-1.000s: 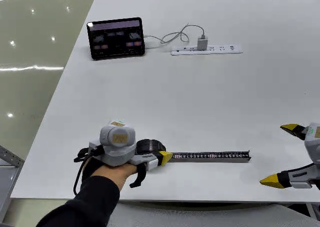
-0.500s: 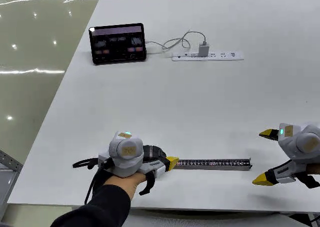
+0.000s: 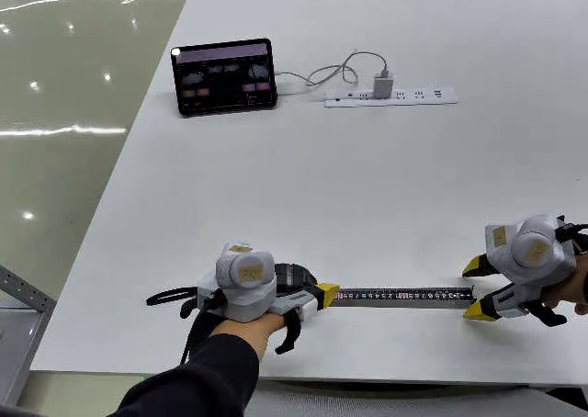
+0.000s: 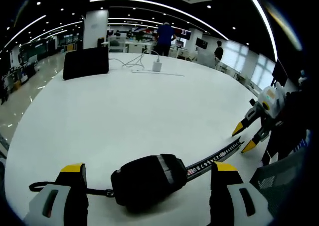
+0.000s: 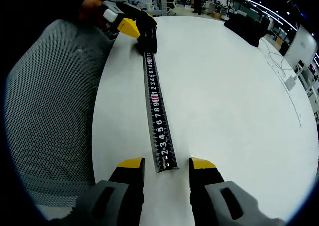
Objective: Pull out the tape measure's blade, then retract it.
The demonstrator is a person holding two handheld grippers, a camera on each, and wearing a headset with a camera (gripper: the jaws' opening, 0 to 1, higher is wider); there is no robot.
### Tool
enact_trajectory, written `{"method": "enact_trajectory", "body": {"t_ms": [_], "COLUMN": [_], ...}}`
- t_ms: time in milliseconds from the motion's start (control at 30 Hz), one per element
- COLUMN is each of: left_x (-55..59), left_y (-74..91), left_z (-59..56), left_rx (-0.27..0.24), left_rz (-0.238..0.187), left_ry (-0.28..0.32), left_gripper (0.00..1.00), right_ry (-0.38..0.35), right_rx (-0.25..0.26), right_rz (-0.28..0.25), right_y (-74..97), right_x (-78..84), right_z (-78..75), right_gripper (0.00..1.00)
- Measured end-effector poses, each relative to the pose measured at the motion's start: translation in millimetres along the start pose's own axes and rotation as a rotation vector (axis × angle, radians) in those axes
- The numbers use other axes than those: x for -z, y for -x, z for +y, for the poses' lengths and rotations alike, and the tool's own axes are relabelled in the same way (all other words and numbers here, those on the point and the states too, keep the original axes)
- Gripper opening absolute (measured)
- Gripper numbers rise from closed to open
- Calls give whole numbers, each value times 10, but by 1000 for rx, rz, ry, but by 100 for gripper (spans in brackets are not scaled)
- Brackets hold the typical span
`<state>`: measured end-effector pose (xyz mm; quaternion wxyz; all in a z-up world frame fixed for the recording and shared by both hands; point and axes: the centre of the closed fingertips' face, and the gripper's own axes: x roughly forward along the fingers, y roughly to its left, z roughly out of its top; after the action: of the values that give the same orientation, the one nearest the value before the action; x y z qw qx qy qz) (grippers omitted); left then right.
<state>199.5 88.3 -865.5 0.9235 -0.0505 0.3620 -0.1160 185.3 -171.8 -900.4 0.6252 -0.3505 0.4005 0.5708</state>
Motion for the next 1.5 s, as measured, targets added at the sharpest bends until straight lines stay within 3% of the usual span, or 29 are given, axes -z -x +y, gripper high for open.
{"method": "enact_trajectory", "body": {"t_ms": [67,133,200,267,433,567,733,800,833,867,967,1500], "left_x": [38,20,13,69,49,96,61,77,133,142,119,122], "left_y": [25,24,32,41,43,54,62,13,-9,-35,-30,-18], "left_z": [-7,34,38,-43,-86,-69,4,-1,-13,-33,19,17], "left_rx": [7,-9,-16,16,12,3,-30,-43,-47,-58,-67,-82], "left_rz": [23,22,24,59,58,88,74,81,103,98,101,100], "left_ry": [36,30,45,94,44,54,97,100,66,46,83,41], "left_gripper": [95,92,92,86,76,69,61,61,61,62,60,58], "right_ry": [-7,-21,24,8,29,8,1,-8,-10,-9,-14,-33], "right_rx": [-1,5,37,21,21,27,31,33,36,42,51,42], "right_rz": [0,2,19,31,39,38,43,42,43,45,46,36], "right_y": [8,11,9,9,-2,-10,-22,-28,-28,-32,-33,-31], "right_x": [-9,-16,-6,19,65,67,77,81,79,78,85,24], "right_z": [5,3,-50,-57,-48,-44,-59,-58,-51,-44,-49,3], "right_gripper": [27,25,19,16,12,12,12,12,12,12,11,10]}}
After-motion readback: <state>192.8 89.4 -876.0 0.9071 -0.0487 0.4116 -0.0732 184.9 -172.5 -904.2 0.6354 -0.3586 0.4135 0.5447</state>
